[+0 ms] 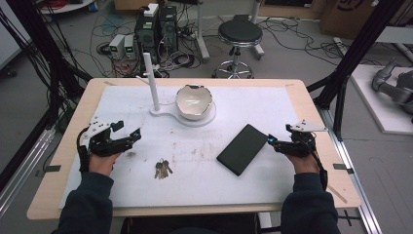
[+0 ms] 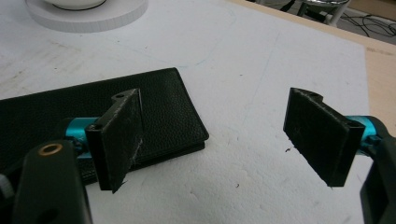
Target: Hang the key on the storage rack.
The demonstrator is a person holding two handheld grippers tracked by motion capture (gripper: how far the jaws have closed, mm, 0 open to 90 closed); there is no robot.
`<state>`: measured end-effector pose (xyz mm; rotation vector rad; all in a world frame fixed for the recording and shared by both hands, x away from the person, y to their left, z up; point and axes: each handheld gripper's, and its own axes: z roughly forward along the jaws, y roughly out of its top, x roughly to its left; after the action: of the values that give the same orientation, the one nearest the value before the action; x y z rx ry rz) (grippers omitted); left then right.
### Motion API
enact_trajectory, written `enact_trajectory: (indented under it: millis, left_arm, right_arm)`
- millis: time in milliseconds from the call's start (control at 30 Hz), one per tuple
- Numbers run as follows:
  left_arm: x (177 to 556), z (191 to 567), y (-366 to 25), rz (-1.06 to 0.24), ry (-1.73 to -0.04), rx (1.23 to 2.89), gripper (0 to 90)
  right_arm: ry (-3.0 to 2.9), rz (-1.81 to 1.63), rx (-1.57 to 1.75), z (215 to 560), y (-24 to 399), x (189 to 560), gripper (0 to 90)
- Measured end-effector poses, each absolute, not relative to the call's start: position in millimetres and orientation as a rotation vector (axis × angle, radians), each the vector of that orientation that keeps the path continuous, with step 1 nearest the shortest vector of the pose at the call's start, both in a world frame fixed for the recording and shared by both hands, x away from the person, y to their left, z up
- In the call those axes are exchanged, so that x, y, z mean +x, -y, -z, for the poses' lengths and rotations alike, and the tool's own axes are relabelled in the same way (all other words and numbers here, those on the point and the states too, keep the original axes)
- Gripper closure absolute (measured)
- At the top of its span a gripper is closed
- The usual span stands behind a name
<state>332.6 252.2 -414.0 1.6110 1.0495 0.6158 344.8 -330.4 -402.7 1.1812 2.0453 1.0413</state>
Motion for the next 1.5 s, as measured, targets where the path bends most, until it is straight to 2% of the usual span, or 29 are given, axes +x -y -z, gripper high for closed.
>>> enact_trajectory:
  millis: [333, 567, 667, 700, 733, 1033, 1233, 1333, 1367, 1500]
  left_arm:
    - [333.3, 417.6, -247.7, -0.592, -1.086, 1.635, 23.7]
    - [328.1, 415.6, -242.0, -0.541, -1.047, 1.657, 32.1]
    - [320.7, 418.9, -231.6, -0.429, -1.019, 1.722, 36.5]
    - [320.7, 418.9, -231.6, -0.429, -1.019, 1.722, 39.3]
    - [318.3, 421.9, -224.7, -0.367, -1.018, 1.776, 41.1]
    - [312.2, 436.9, -197.3, -0.163, -0.966, 1.929, 53.4]
    - [315.8, 446.2, -187.3, -0.085, -1.026, 1.983, 66.1]
    - [316.1, 444.9, -188.0, -0.07, -1.016, 1.98, 76.8]
    - [316.3, 445.1, -188.1, -0.071, -1.022, 1.978, 78.2]
    - [316.6, 444.9, -187.3, -0.076, -1.035, 1.981, 73.6]
  right_arm:
    - [-2.054, -1.048, 1.191, 405.9, 332.6, 346.4, 20.7]
    - [-2.051, -1.052, 1.186, 404.2, 329.2, 342.0, 20.7]
    - [-2.048, -1.063, 1.166, 401.6, 326.3, 337.2, 20.7]
    - [-2.048, -1.063, 1.166, 401.6, 326.3, 337.2, 20.7]
    - [-2.05, -1.06, 1.161, 401.6, 326.3, 336.7, 20.7]
    - [-2.059, -1.061, 1.162, 403.8, 325.4, 339.5, 20.7]
    - [-2.064, -1.056, 1.171, 405.0, 326.1, 340.9, 20.7]
    - [-2.064, -1.055, 1.172, 405.3, 326.2, 340.7, 20.7]
    - [-2.063, -1.055, 1.173, 405.3, 326.2, 340.5, 20.7]
    - [-2.064, -1.052, 1.175, 405.4, 326.4, 339.9, 20.7]
